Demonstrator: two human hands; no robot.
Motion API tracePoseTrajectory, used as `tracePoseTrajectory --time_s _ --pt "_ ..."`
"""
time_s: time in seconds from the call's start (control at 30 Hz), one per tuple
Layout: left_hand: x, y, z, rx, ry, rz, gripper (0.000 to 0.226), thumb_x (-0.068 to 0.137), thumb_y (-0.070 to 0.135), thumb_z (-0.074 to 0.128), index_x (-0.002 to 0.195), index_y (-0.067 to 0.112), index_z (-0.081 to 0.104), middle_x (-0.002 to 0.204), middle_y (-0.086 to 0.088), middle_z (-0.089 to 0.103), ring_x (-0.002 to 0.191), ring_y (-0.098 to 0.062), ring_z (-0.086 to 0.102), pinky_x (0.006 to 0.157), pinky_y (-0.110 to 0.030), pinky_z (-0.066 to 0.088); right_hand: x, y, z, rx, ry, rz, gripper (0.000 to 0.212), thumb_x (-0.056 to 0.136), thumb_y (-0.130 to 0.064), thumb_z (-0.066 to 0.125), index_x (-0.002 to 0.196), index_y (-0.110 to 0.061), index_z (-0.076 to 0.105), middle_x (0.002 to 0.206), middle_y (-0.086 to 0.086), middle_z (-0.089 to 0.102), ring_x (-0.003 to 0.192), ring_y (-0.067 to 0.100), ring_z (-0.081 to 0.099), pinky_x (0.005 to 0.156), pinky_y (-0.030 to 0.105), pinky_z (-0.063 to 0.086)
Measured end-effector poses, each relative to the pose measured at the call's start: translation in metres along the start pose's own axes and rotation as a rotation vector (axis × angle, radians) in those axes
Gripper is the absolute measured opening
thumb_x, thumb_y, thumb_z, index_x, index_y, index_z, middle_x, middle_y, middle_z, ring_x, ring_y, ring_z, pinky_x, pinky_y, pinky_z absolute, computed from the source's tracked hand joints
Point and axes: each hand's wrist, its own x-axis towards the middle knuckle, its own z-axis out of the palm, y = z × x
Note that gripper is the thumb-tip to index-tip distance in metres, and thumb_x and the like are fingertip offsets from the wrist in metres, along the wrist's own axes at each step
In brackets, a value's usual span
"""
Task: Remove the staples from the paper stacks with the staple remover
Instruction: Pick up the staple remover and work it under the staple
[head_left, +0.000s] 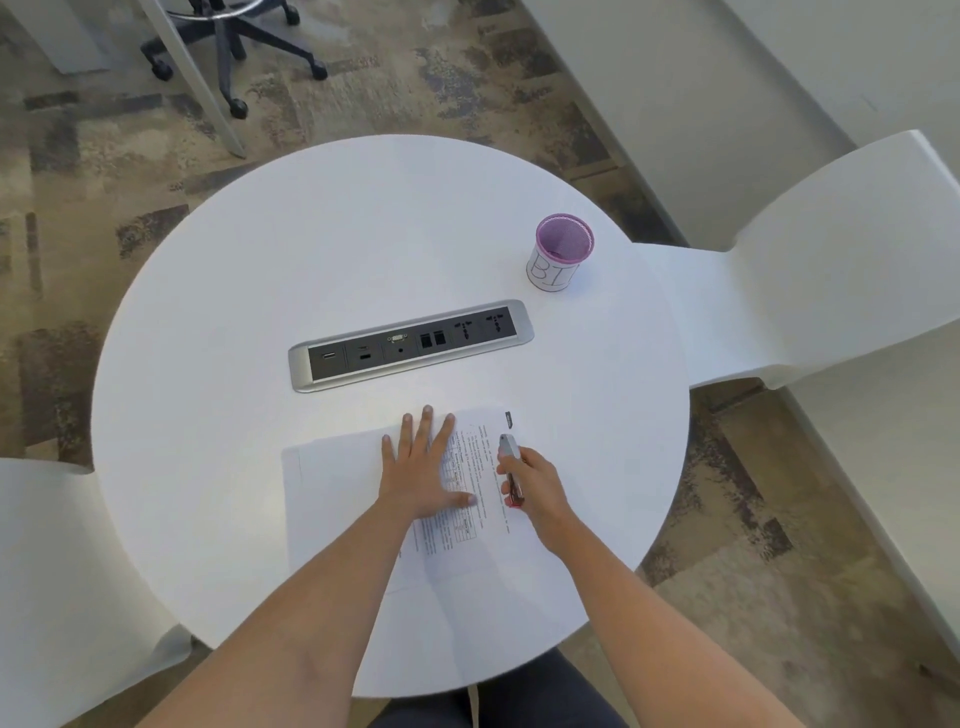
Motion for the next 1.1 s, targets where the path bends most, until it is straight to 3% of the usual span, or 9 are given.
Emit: tracePoseTrajectory --time_s 0.1,0.23,0.37,0.57,0.73,0.83,0.97,1.1 --pt "0.003 -0.005 0.005 -0.023 -0.018 0.013 0.131 0.063 0.086 0.057 0.149 0.033 -0.026 0.153 -0.001 -0.041 0.14 -0.029 -0.039 0.112 -0.059 -0.018 0.0 0.004 -0.001 0.098 -0.019 0.014 0.022 0.091 -0.017 0.063 0.111 -0.011 0.056 0.082 0.004 0.067 0.058 0.01 0.056 0.055 0.024 0.046" --pt "0.004 -0.008 0.008 -0.047 -0.028 0.017 0.134 0.059 0.09 0.055 0.144 0.036 -0.032 0.144 0.004 -0.05 0.129 -0.023 -0.049 0.108 -0.057 -0.025 -0.004 0.004 -0.003 0.156 -0.089 0.027 0.023 0.093 -0.032 0.063 0.108 -0.015 0.063 0.087 0.001 0.074 0.07 0.013 0.066 0.06 0.027 0.051" --pt "0.005 -0.007 0.009 -0.054 -0.032 0.016 0.135 0.056 0.092 0.054 0.143 0.037 -0.033 0.145 0.005 -0.05 0.129 -0.023 -0.05 0.107 -0.055 -0.027 -0.006 0.005 -0.006 0.112 -0.142 0.006 0.024 0.097 -0.039 0.054 0.106 -0.021 0.067 0.088 -0.001 0.074 0.079 0.014 0.07 0.067 0.029 0.053" --pt "0.003 -0.007 0.007 -0.064 -0.037 0.018 0.135 0.055 0.092 0.054 0.144 0.038 -0.032 0.143 0.006 -0.051 0.129 -0.022 -0.05 0.105 -0.053 -0.03 -0.003 0.004 -0.001 -0.086 -0.015 -0.049 0.018 0.097 -0.04 0.053 0.099 -0.025 0.064 0.076 -0.008 0.069 0.07 0.007 0.062 0.065 0.023 0.048" --pt "0.002 -0.007 0.006 -0.083 -0.038 0.019 0.134 0.053 0.093 0.054 0.136 0.044 -0.039 0.144 0.007 -0.051 0.127 -0.02 -0.053 0.105 -0.054 -0.03 0.003 0.009 0.008 -0.488 0.157 -0.203 0.02 0.101 -0.036 0.042 0.11 -0.019 0.047 0.081 0.0 0.063 0.076 0.02 0.063 0.07 0.036 0.05" --pt "0.003 -0.006 0.005 -0.104 -0.038 0.007 0.135 0.051 0.091 0.058 0.135 0.048 -0.039 0.143 0.009 -0.051 0.129 -0.022 -0.051 0.103 -0.054 -0.031 0.009 0.008 0.015 -0.678 0.182 -0.293 0.013 0.1 -0.031 0.044 0.105 -0.019 0.044 0.076 -0.002 0.059 0.068 0.019 0.059 0.055 0.031 0.042" --pt "0.005 -0.007 0.006 -0.123 -0.045 -0.006 0.136 0.048 0.091 0.06 0.131 0.054 -0.04 0.137 0.014 -0.057 0.123 -0.02 -0.057 0.1 -0.056 -0.032 0.019 0.008 0.023 -0.8 0.223 -0.359 0.011 0.095 -0.022 0.052 0.09 -0.013 0.046 0.079 0.001 0.057 0.068 0.017 0.052 0.056 0.029 0.038" --pt "0.006 -0.008 0.008 -0.126 -0.036 -0.01 0.135 0.045 0.094 0.058 0.129 0.057 -0.041 0.133 0.018 -0.06 0.12 -0.018 -0.06 0.099 -0.057 -0.032 0.024 0.007 0.029 -0.845 0.253 -0.401 0.009 0.093 -0.018 0.051 0.09 -0.011 0.047 0.084 0.002 0.055 0.071 0.02 0.052 0.06 0.032 0.042"
